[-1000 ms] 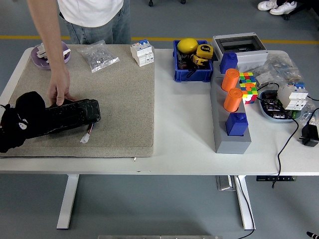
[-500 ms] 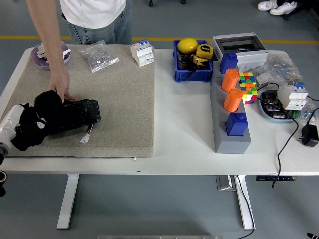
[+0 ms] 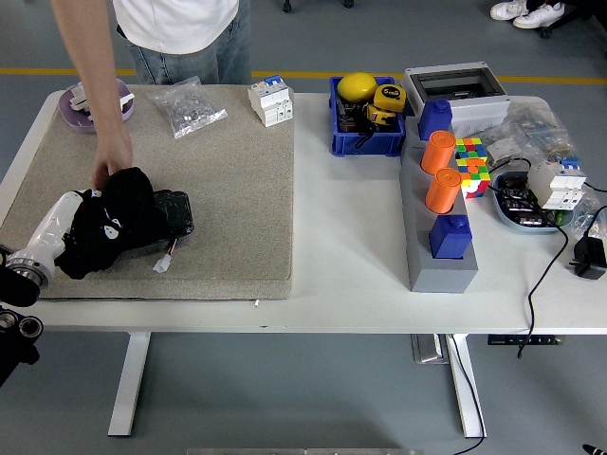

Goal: Pick the rag up,wipe the panel,place it on the desk

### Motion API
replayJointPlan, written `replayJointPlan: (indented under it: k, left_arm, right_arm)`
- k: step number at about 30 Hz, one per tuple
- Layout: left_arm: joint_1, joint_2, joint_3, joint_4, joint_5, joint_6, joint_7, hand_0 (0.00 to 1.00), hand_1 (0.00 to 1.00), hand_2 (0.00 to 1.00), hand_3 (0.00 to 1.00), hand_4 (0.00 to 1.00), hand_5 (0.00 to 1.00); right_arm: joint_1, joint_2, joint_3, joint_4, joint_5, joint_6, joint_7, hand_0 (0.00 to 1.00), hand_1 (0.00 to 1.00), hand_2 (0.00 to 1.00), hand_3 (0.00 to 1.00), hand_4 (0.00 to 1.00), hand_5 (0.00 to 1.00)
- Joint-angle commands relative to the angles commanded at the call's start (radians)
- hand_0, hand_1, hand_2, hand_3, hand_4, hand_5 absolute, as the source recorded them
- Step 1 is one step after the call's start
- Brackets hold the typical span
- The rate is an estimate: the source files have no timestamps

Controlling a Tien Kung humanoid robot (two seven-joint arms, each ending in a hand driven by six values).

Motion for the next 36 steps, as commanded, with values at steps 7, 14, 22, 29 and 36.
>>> replayJointPlan:
  k: [7,14,22,29,36]
  left_arm:
    - [-0.051,-0.018,0.071,-0.001,-0.007,-0.010,0.013,0.243,0.244,0.628,0.518,0.029,0.002]
    - [-0.097,-0.033,0.128,0.000,-0.009,-0.018,0.024,0.245,0.249,0.625,0.520,0.048,0.002]
    - [-0.119,-0.042,0.169,0.005,-0.013,-0.021,0.026,0.245,0.248,0.626,0.519,0.052,0.002]
    - [-0.115,-0.039,0.149,0.012,-0.006,-0.019,0.024,0.246,0.248,0.623,0.517,0.041,0.002]
    - [-0.096,-0.031,0.104,0.024,0.010,-0.016,0.021,0.245,0.248,0.623,0.518,0.046,0.002]
  right_arm:
    - [0.002,-0.001,-0.004,0.000,0.003,0.001,0.000,0.757,0.704,0.727,0.703,0.998,0.633]
    - [0.004,-0.002,-0.006,0.000,0.005,0.003,-0.001,0.758,0.704,0.728,0.703,0.998,0.632]
    - [0.004,0.000,-0.004,-0.001,0.006,0.005,-0.002,0.759,0.704,0.728,0.702,0.998,0.631]
    - [0.003,0.002,-0.002,-0.001,0.005,0.005,-0.003,0.760,0.704,0.728,0.699,0.998,0.633]
    - [0.003,0.001,0.000,0.000,0.006,0.005,-0.004,0.759,0.704,0.729,0.699,0.998,0.632]
